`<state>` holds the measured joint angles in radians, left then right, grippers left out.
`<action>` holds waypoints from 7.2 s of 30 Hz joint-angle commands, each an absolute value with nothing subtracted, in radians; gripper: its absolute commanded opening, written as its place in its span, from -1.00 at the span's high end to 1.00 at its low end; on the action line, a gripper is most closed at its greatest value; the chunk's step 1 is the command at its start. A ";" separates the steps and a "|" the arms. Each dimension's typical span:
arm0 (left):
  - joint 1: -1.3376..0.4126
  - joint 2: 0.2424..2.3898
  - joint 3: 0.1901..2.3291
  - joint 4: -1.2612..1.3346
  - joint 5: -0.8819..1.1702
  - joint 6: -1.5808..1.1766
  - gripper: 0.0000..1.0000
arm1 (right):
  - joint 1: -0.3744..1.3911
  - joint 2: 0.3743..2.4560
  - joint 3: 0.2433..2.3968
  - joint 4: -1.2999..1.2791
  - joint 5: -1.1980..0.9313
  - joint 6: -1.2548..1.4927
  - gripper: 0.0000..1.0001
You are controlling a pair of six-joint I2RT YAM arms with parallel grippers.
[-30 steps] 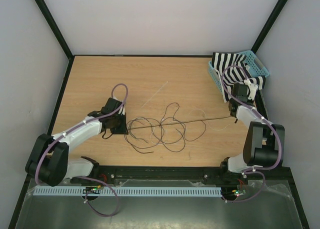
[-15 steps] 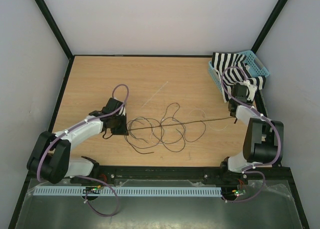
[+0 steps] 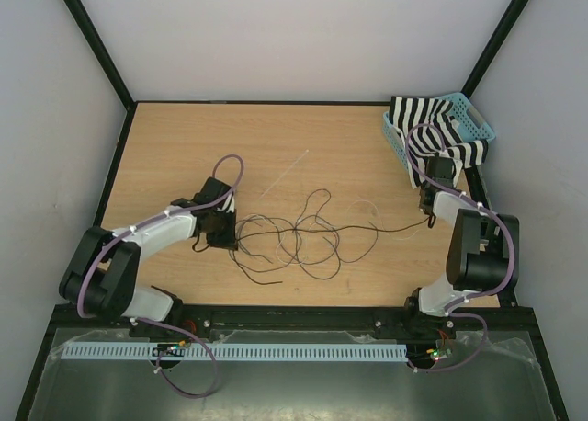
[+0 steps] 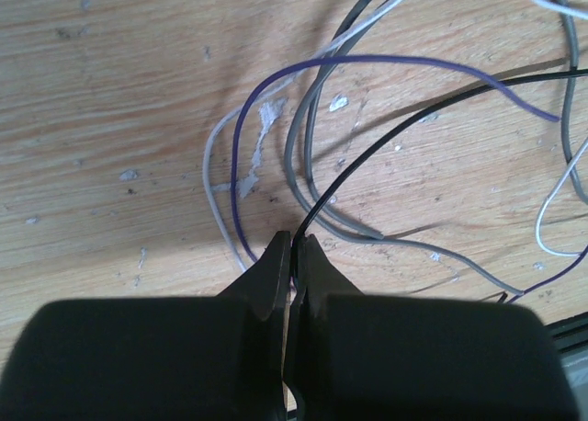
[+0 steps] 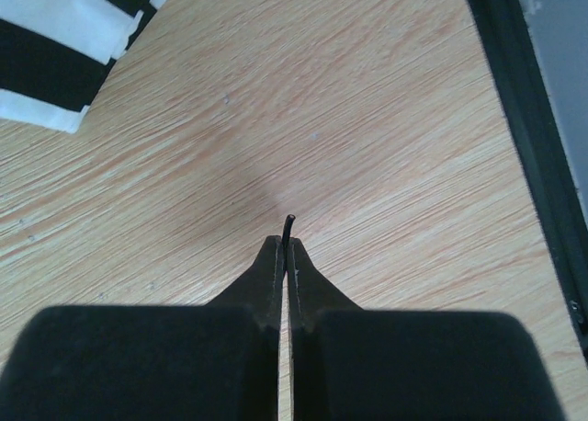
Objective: Zip-tie the wires
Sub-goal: Straighten the cable at the center of the board, then pick up the ribbon at the center of the board.
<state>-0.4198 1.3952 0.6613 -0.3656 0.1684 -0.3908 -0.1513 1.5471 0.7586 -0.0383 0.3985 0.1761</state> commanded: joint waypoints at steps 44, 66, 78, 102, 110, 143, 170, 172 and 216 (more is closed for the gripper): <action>-0.381 0.841 0.812 -0.231 0.058 -0.301 -0.98 | 0.201 1.337 0.907 0.131 -0.298 0.358 -0.85; -0.373 0.627 0.696 -0.224 0.216 -0.327 -0.98 | 0.434 2.224 1.750 -0.043 0.295 0.425 -0.44; -0.373 0.667 0.694 -0.224 0.246 -0.342 -0.98 | 0.483 2.329 1.853 -0.089 0.354 0.329 -0.32; -0.373 0.675 0.678 -0.232 0.244 -0.352 -0.98 | 0.524 2.406 1.857 -0.104 0.390 0.332 -0.05; -0.372 0.675 0.686 -0.243 0.243 -0.344 -0.98 | 0.532 2.414 1.853 -0.106 0.385 0.328 0.04; -0.372 0.735 0.711 -0.229 0.354 -0.340 -0.98 | 0.532 2.292 1.947 -0.108 0.385 0.180 1.00; -0.534 1.249 1.006 0.112 0.548 -0.363 -0.74 | 0.528 1.385 1.209 0.046 0.001 -0.004 1.00; -0.566 1.289 1.029 0.115 0.531 -0.360 -0.69 | 0.528 1.336 1.165 0.059 -0.028 0.017 1.00; -0.695 1.450 1.090 0.191 0.496 -0.442 1.00 | 0.529 1.083 1.017 -0.027 -0.050 0.191 -0.13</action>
